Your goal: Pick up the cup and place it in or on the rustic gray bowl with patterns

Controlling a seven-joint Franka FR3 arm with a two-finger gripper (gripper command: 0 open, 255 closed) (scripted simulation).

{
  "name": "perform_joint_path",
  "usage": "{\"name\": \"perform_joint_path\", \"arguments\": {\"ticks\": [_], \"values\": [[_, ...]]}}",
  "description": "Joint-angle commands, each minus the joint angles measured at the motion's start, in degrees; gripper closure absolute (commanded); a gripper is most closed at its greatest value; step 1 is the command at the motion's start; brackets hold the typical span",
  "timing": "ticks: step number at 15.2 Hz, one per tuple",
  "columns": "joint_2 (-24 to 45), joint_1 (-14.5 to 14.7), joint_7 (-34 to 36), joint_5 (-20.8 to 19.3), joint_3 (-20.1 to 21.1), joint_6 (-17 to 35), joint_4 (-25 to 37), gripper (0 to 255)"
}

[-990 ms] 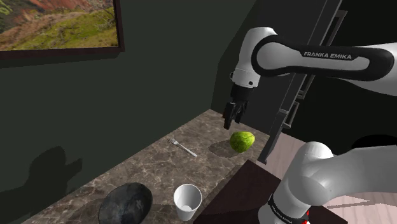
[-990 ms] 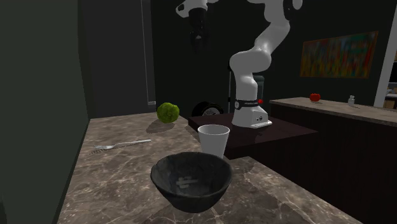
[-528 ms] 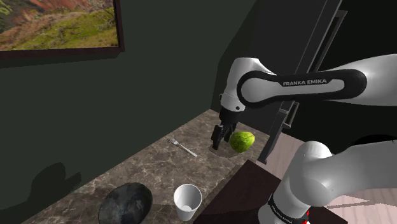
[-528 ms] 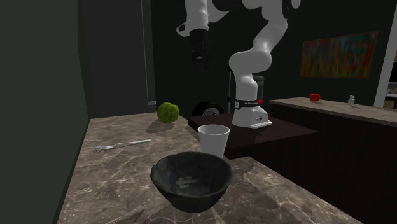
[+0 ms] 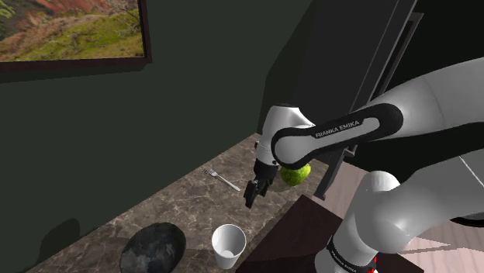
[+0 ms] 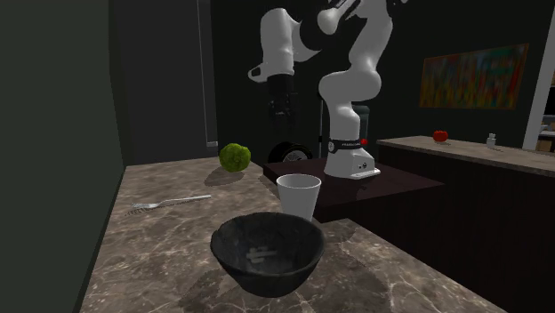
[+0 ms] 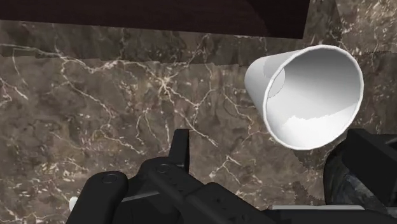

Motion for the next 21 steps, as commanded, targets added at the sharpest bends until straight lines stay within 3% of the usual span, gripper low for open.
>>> {"name": "perform_joint_path", "arguments": {"ticks": [1,8,16,21], "values": [[5.32,1.87,-0.69,2.6,0.99,6.76,-0.86,0],[25.02,9.66,-7.63,14.91,1.9,26.21,0.46,0],[34.61,12.75,-15.47,25.25,2.38,33.53,2.62,0],[34.61,12.7,-15.47,25.25,2.43,33.53,2.62,0]]}}
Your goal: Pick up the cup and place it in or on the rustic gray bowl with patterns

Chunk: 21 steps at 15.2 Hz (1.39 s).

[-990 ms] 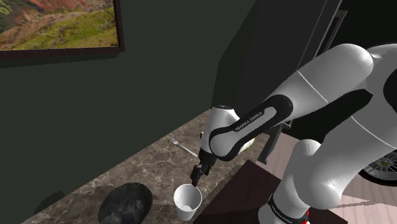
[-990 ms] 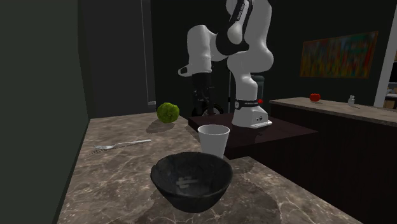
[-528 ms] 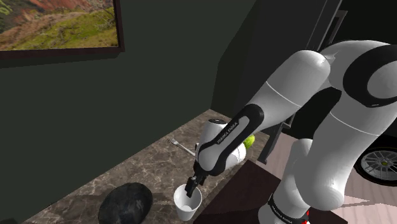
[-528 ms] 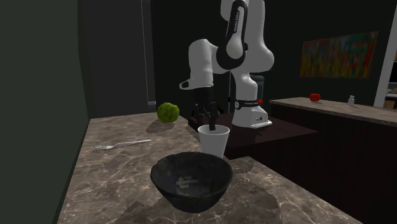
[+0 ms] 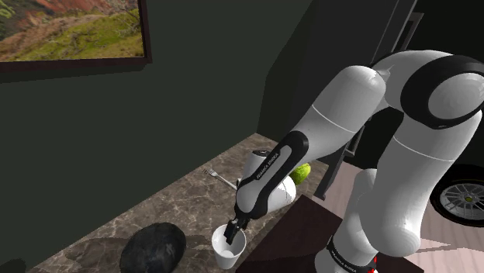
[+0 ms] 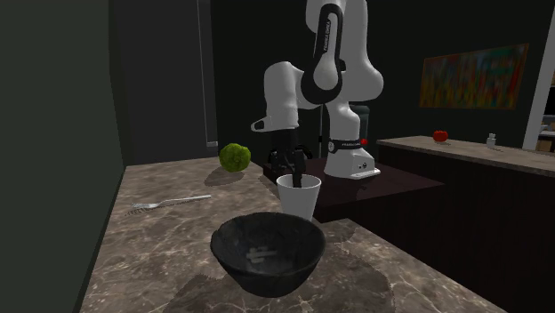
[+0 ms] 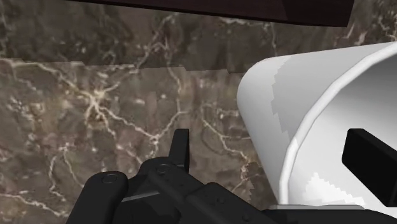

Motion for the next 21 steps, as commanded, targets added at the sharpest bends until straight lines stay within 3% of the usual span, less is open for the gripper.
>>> {"name": "perform_joint_path", "arguments": {"ticks": [1,2,3,12,21], "values": [[0.02,0.01,-0.04,0.05,0.01,0.02,0.0,0],[0.01,0.0,-0.02,0.02,0.0,0.01,0.0,0],[0.01,0.0,-0.02,0.02,0.0,0.01,0.0,255],[0.02,0.01,-0.04,0.05,0.0,0.02,0.0,255],[-10.93,-2.69,10.4,-11.7,0.1,-8.67,-1.79,255]]}}
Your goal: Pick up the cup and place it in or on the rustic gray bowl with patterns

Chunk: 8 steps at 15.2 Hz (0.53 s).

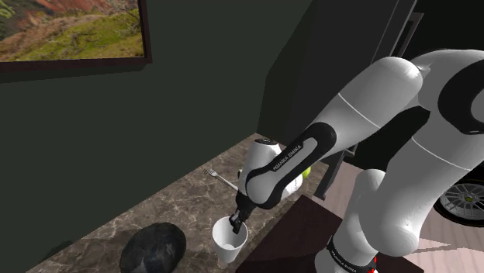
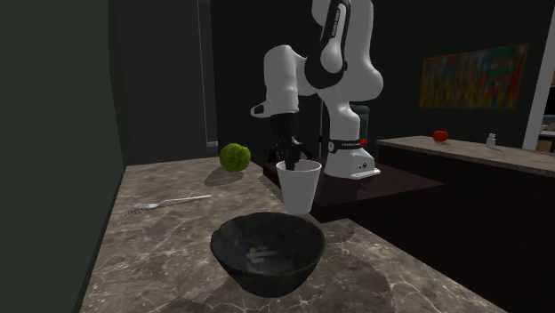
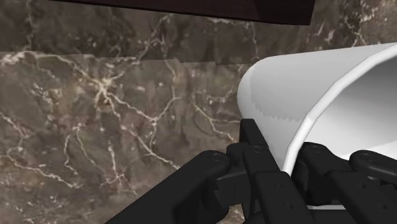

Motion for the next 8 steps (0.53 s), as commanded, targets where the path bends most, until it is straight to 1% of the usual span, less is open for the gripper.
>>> {"name": "perform_joint_path", "arguments": {"ticks": [1,8], "values": [[-2.25,-0.62,1.77,-1.84,0.25,-2.09,-0.09,255],[-9.65,-2.59,5.94,-6.32,0.79,-9.77,0.38,255]]}}
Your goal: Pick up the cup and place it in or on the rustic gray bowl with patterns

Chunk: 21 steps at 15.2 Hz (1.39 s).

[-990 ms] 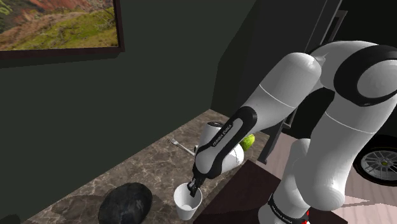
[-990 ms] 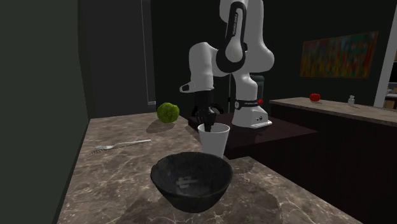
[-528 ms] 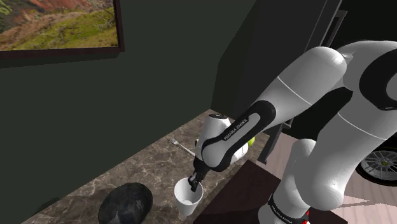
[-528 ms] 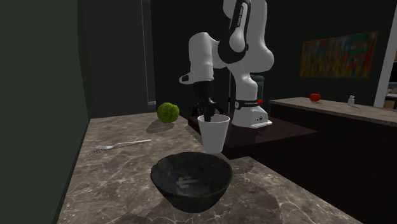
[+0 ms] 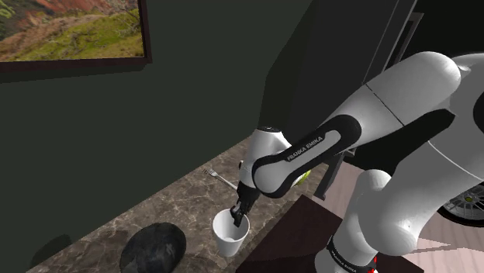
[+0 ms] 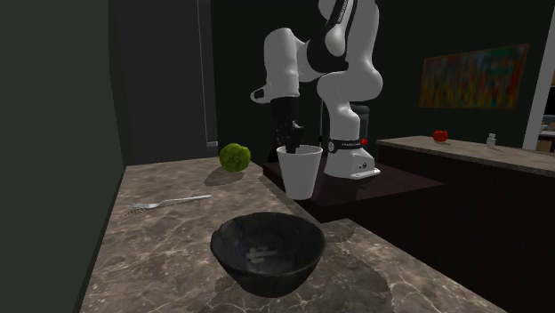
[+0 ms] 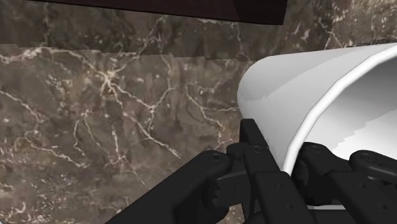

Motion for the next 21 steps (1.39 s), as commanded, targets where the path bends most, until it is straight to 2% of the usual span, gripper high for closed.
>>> {"name": "perform_joint_path", "arguments": {"ticks": [1,16,21], "values": [[-1.97,-0.58,0.98,-1.17,0.04,-2.35,0.38,255],[-13.11,-2.82,5.82,-6.15,-0.31,-17.59,4.75,255],[-2.27,-2.37,10.21,-6.67,3.07,-15.71,14.85,255]]}}
